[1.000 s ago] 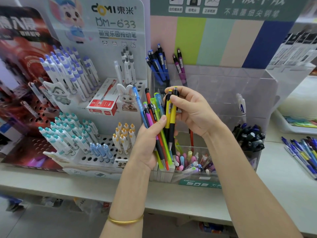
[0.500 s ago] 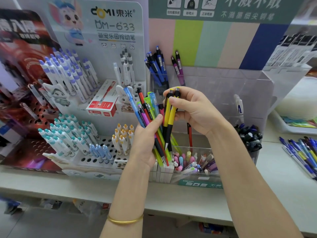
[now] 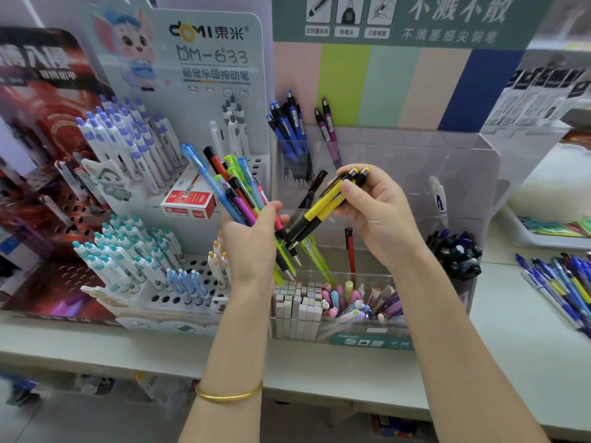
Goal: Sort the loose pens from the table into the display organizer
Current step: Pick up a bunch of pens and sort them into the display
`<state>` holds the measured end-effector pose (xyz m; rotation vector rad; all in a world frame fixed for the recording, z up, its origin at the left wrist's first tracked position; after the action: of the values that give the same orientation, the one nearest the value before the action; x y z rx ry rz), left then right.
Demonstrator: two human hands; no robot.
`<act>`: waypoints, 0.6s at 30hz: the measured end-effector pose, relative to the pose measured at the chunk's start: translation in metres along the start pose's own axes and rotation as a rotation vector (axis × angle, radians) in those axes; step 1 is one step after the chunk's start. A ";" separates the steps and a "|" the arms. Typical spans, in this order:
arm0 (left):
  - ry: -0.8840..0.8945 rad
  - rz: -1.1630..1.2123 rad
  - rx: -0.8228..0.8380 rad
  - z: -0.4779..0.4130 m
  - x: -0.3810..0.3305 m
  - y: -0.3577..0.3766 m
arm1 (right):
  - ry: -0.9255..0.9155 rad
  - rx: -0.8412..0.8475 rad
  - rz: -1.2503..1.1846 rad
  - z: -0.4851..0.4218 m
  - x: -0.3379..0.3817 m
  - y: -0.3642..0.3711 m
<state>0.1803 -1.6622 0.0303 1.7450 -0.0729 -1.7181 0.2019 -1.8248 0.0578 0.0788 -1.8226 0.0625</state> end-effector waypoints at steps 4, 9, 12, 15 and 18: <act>0.008 0.001 0.003 -0.001 0.003 -0.004 | 0.024 -0.151 -0.016 0.002 -0.005 -0.012; -0.020 -0.013 0.042 0.000 0.003 -0.001 | 0.016 -0.225 0.103 0.001 -0.007 -0.022; -0.062 -0.017 0.125 0.004 0.002 0.011 | -0.017 -0.275 0.159 -0.005 0.000 -0.029; -0.100 0.019 0.214 0.006 0.000 0.028 | -0.081 -0.348 0.190 -0.015 0.018 -0.040; -0.115 0.061 0.314 0.006 -0.004 0.050 | -0.196 -0.524 0.187 -0.031 0.043 -0.058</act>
<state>0.1944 -1.7013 0.0585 1.8390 -0.4646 -1.8368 0.2260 -1.8806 0.1074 -0.4689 -1.9822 -0.3003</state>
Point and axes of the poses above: each hand's wrist, its own z-axis away from the middle knuckle, its own y-axis out of the palm, x = y × z, the point moved 3 cm from there along -z, towards the middle knuckle, and after that the axes turned 14 degrees about z, right-handed, at the moved point
